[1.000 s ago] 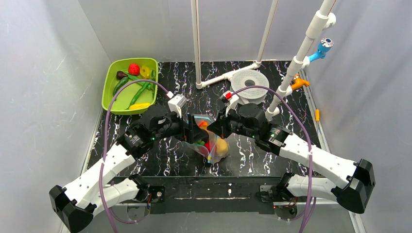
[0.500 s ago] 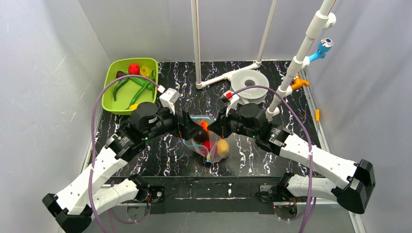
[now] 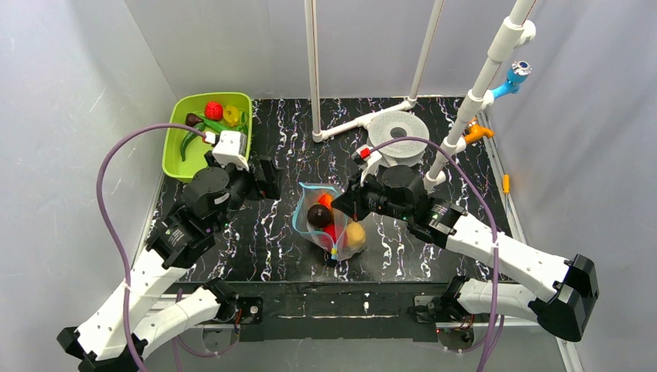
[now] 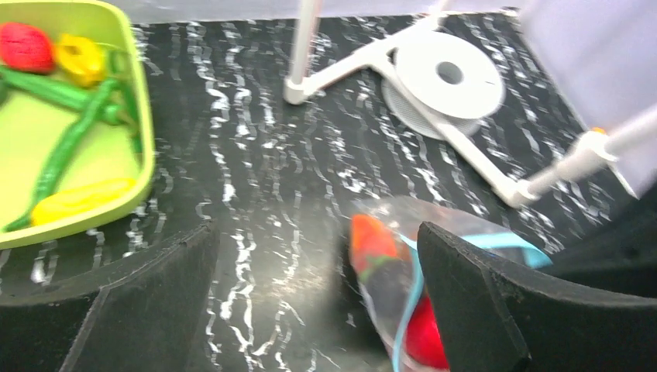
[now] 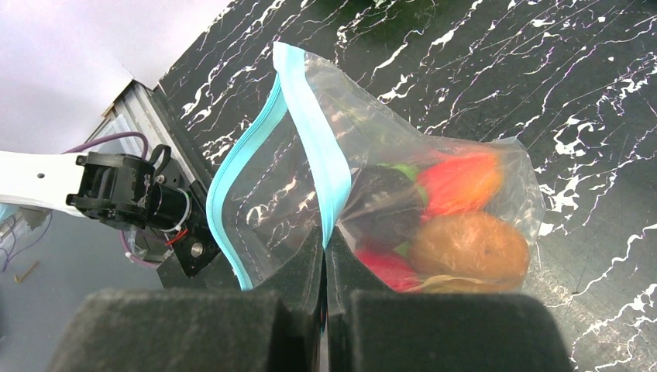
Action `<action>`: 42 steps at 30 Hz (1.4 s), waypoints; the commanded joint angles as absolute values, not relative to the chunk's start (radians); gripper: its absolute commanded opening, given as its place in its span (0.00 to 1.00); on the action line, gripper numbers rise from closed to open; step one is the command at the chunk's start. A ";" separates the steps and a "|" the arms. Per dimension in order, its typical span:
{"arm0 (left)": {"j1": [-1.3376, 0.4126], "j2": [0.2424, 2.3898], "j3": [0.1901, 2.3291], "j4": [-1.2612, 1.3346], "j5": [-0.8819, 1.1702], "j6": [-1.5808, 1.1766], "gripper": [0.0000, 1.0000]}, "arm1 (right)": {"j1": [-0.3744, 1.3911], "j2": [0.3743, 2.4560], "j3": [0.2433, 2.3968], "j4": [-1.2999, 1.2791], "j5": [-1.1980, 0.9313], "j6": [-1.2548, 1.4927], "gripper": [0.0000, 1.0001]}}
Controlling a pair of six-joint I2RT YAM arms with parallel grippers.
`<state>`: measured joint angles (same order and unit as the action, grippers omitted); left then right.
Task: Place the food in the zip-top bag and seal the zipper
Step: Place the fake fruit in the zipper food storage bag, then pick up the fake fruit from the bin.
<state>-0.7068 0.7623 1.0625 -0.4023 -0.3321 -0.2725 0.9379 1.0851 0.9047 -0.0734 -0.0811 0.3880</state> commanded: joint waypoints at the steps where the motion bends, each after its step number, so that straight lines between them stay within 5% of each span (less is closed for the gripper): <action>1: -0.665 0.810 1.076 -0.339 -0.525 -0.210 0.98 | 0.939 1.060 0.910 -0.040 -0.070 0.364 0.01; 14: -0.136 1.097 1.076 -0.172 -0.098 -0.490 0.98 | 0.928 1.073 0.908 -0.045 -0.056 0.338 0.01; 25: 0.210 1.649 1.196 0.196 0.199 -0.767 0.98 | 0.908 1.067 0.898 -0.061 -0.076 0.345 0.01; 35: 0.247 2.108 1.594 0.312 0.300 -0.766 0.81 | 0.878 1.071 0.904 -0.082 -0.092 0.355 0.01; 42: 0.233 2.229 1.681 0.327 0.191 -0.721 0.80 | 0.855 1.071 0.912 -0.103 -0.092 0.357 0.01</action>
